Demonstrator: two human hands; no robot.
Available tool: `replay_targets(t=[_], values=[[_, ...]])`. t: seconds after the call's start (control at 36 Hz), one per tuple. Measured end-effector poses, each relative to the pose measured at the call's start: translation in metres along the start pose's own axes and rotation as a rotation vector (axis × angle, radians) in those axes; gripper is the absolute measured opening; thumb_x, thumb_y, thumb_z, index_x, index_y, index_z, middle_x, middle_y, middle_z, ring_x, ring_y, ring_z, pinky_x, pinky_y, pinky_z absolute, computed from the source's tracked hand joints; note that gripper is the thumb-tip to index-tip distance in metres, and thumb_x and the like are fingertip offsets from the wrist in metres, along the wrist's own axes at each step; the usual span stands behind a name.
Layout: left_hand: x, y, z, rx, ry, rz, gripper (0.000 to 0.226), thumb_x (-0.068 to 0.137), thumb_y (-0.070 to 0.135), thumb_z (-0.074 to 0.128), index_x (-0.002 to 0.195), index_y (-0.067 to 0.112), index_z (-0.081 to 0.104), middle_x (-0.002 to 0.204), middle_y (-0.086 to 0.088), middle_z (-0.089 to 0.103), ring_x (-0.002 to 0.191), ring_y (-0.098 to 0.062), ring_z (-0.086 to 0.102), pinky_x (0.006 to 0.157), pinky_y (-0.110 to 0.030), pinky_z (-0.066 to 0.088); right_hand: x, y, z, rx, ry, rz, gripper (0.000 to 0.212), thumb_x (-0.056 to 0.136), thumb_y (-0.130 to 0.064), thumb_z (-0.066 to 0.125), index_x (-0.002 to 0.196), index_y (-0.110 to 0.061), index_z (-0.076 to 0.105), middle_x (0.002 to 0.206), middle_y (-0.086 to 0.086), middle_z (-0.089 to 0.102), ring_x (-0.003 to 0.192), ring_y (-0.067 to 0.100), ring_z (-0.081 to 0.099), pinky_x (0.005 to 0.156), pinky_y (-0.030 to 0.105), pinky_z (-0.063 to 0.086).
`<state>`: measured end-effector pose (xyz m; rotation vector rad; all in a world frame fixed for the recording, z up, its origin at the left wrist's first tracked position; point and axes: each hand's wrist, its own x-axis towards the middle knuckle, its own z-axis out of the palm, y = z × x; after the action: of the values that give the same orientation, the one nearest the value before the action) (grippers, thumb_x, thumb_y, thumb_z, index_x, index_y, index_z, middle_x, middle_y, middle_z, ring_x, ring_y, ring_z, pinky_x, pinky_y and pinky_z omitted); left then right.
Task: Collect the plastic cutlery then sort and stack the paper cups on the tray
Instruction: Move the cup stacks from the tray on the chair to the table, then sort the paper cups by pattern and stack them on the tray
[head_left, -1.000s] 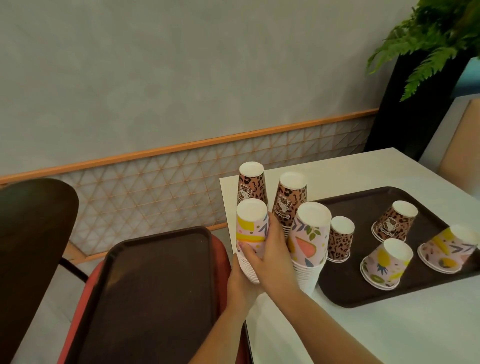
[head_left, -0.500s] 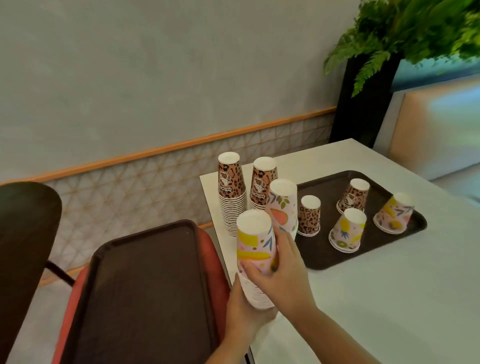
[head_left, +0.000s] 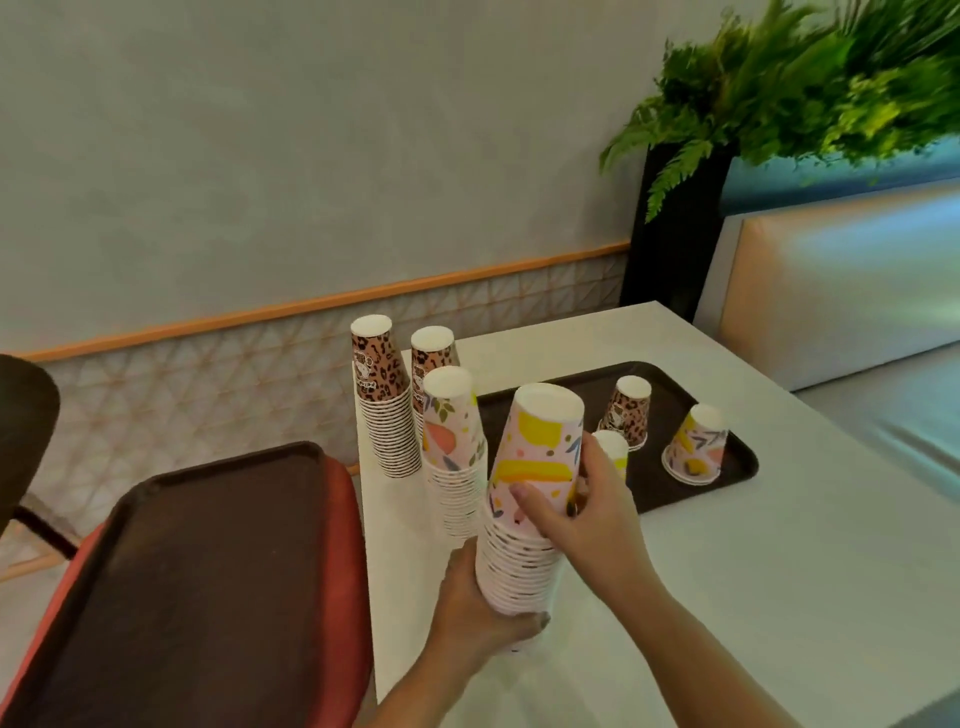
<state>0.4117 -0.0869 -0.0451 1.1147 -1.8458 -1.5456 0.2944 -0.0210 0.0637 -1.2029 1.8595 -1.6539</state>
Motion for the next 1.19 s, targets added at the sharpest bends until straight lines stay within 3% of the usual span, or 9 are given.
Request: replay_targets(t=[0.08,0.17,0.28,0.39,0.53,0.72,0.81,0.97,1.19], values=[[0.004,0.008,0.033,-0.038,-0.039,-0.014,0.093,0.027,0.041,0.085,0.111,0.033,0.047,0.117,0.004,0.061,0.109,-0.011,0.06,0.089,-0.029,0.052,0.006,0.005,-0.036,0.009,-0.057,0.003,0.049,0.07,-0.028,0.077,0.107,-0.036,0.047,0.102,-0.019,0.061,0.092,-0.014,0.058,0.067,0.003,0.045],[0.005,0.02,0.065,-0.067,-0.056,-0.019,0.093,0.032,0.036,0.087,0.117,0.033,0.049,0.117,0.007,0.065,0.108,-0.011,0.062,0.093,-0.041,0.052,0.012,0.012,-0.07,0.006,-0.123,0.023,0.052,0.073,-0.025,0.075,0.114,-0.037,0.046,0.105,-0.018,0.063,0.094,-0.012,0.058,0.069,0.004,0.046],[0.009,0.035,0.104,-0.086,-0.026,-0.038,0.088,0.031,0.034,0.085,0.112,0.037,0.05,0.114,0.008,0.065,0.106,-0.011,0.062,0.091,-0.039,0.053,0.024,0.023,-0.111,-0.014,-0.198,0.062,0.055,0.07,-0.031,0.076,0.111,-0.047,0.043,0.104,-0.025,0.063,0.097,-0.01,0.06,0.073,0.009,0.05],[0.01,0.046,0.134,-0.087,-0.04,-0.047,0.082,0.031,0.037,0.082,0.106,0.042,0.047,0.111,0.015,0.062,0.104,-0.004,0.06,0.089,-0.027,0.052,0.033,0.038,-0.139,-0.035,-0.219,0.099,0.057,0.069,-0.034,0.077,0.115,-0.04,0.044,0.106,-0.021,0.064,0.098,-0.007,0.061,0.082,0.017,0.051],[0.015,0.054,0.15,-0.069,-0.064,-0.045,0.083,0.033,0.035,0.083,0.108,0.04,0.048,0.112,0.015,0.063,0.105,-0.003,0.06,0.089,-0.024,0.051,0.041,0.047,-0.158,-0.037,-0.197,0.13,0.064,0.07,-0.032,0.077,0.124,-0.034,0.043,0.109,-0.018,0.064,0.096,-0.006,0.061,0.078,0.011,0.05],[0.036,0.063,0.152,-0.029,-0.105,-0.037,0.096,0.033,0.038,0.084,0.12,0.036,0.045,0.117,0.012,0.062,0.111,-0.008,0.058,0.096,-0.035,0.05,0.056,0.05,-0.168,-0.014,-0.18,0.168,0.061,0.069,-0.034,0.077,0.121,-0.034,0.044,0.11,-0.016,0.064,0.101,0.0,0.062,0.089,0.028,0.053],[0.048,0.068,0.153,-0.005,-0.164,0.0,0.102,0.037,0.035,0.086,0.129,0.035,0.042,0.121,0.012,0.062,0.113,-0.006,0.057,0.098,-0.038,0.049,0.063,0.048,-0.175,0.008,-0.184,0.171,0.06,0.071,-0.034,0.075,0.122,-0.031,0.045,0.112,-0.015,0.064,0.102,-0.001,0.062,0.089,0.028,0.053],[0.064,0.073,0.161,0.014,-0.202,-0.014,0.094,0.038,0.028,0.087,0.121,0.037,0.045,0.116,0.012,0.063,0.109,-0.004,0.058,0.093,-0.03,0.051,0.077,0.055,-0.191,-0.002,-0.11,0.176,0.055,0.072,-0.028,0.076,0.119,-0.026,0.05,0.11,-0.011,0.066,0.099,0.003,0.063,0.087,0.029,0.054],[0.075,0.083,0.187,-0.016,-0.101,-0.065,0.091,0.033,0.035,0.084,0.115,0.04,0.045,0.116,0.013,0.062,0.108,-0.001,0.058,0.089,-0.023,0.048,0.114,0.069,-0.204,-0.013,-0.173,0.163,0.051,0.071,-0.028,0.076,0.117,-0.028,0.051,0.107,-0.011,0.067,0.097,0.004,0.064,0.086,0.03,0.054]])
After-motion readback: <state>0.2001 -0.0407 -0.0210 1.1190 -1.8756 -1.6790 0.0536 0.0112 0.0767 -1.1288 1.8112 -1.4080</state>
